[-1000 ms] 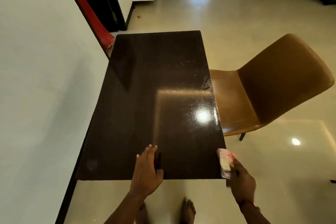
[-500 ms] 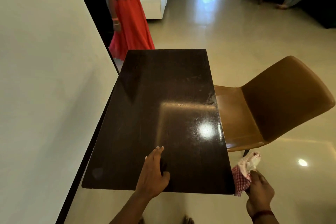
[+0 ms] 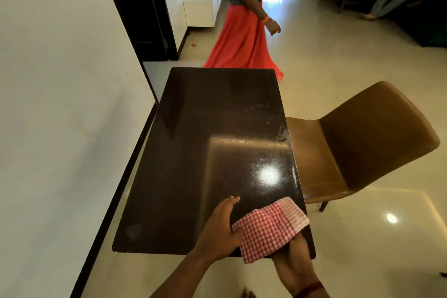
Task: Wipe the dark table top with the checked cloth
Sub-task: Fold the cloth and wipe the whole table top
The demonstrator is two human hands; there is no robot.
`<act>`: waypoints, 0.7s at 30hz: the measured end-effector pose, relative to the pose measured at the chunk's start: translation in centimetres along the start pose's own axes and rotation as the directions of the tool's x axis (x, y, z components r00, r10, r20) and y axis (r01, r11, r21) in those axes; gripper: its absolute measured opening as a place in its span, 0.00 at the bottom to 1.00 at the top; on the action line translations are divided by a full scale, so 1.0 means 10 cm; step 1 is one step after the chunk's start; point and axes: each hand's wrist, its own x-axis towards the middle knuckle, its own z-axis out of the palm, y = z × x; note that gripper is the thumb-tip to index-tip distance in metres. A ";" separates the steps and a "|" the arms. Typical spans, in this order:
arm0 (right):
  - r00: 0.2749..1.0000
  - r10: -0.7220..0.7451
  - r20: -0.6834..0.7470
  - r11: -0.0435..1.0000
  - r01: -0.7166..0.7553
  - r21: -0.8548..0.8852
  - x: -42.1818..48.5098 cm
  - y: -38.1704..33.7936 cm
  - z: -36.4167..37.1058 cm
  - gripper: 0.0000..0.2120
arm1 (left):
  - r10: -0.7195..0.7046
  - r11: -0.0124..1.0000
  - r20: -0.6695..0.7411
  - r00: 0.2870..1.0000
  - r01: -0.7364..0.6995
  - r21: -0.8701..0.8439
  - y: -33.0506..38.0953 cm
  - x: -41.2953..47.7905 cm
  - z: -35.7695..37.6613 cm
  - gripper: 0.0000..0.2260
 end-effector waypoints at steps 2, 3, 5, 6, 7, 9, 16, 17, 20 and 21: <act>0.999 0.049 0.011 0.998 -0.050 0.047 -0.01 0.13 0.09 0.27 | -0.008 1.000 0.026 1.000 0.008 0.005 0.01 -0.06 -0.02 0.29; 0.998 0.065 0.018 0.995 -0.066 0.069 -0.01 0.17 0.14 0.28 | -0.017 1.000 0.031 0.999 0.017 -0.001 0.01 -0.09 -0.04 0.27; 0.995 0.077 0.061 0.994 -0.082 0.078 -0.03 0.21 0.25 0.29 | -0.037 0.999 0.036 0.999 0.038 -0.016 0.02 -0.14 -0.06 0.25; 0.993 0.081 0.087 0.994 -0.087 0.060 -0.05 0.20 0.31 0.29 | -0.048 0.998 0.029 0.998 0.049 -0.028 0.02 -0.17 -0.06 0.26; 0.989 0.083 0.121 0.995 -0.089 0.039 -0.06 0.19 0.36 0.28 | -0.061 0.997 0.018 0.998 0.062 -0.046 0.01 -0.20 -0.07 0.27; 0.977 0.095 0.190 0.995 -0.096 -0.004 -0.08 0.18 0.43 0.26 | -0.102 0.991 -0.013 0.995 0.101 -0.085 -0.02 -0.24 -0.10 0.29; 0.923 0.131 0.362 0.989 -0.099 -0.105 -0.10 0.18 0.51 0.24 | -0.164 0.980 -0.063 0.984 0.156 -0.124 -0.10 -0.38 -0.23 0.37; 0.920 0.141 0.366 0.987 -0.100 -0.127 -0.09 0.20 0.50 0.23 | -0.171 0.979 -0.063 0.983 0.163 -0.120 -0.10 -0.39 -0.24 0.39; 0.916 0.165 0.366 0.966 -0.076 -0.246 -0.05 0.27 0.51 0.19 | -0.165 0.983 -0.068 0.984 0.158 -0.091 -0.08 -0.44 -0.25 0.42; 0.915 0.170 0.365 0.952 -0.057 -0.300 -0.04 0.29 0.52 0.17 | -0.161 0.984 -0.081 0.984 0.154 -0.092 -0.08 -0.47 -0.24 0.42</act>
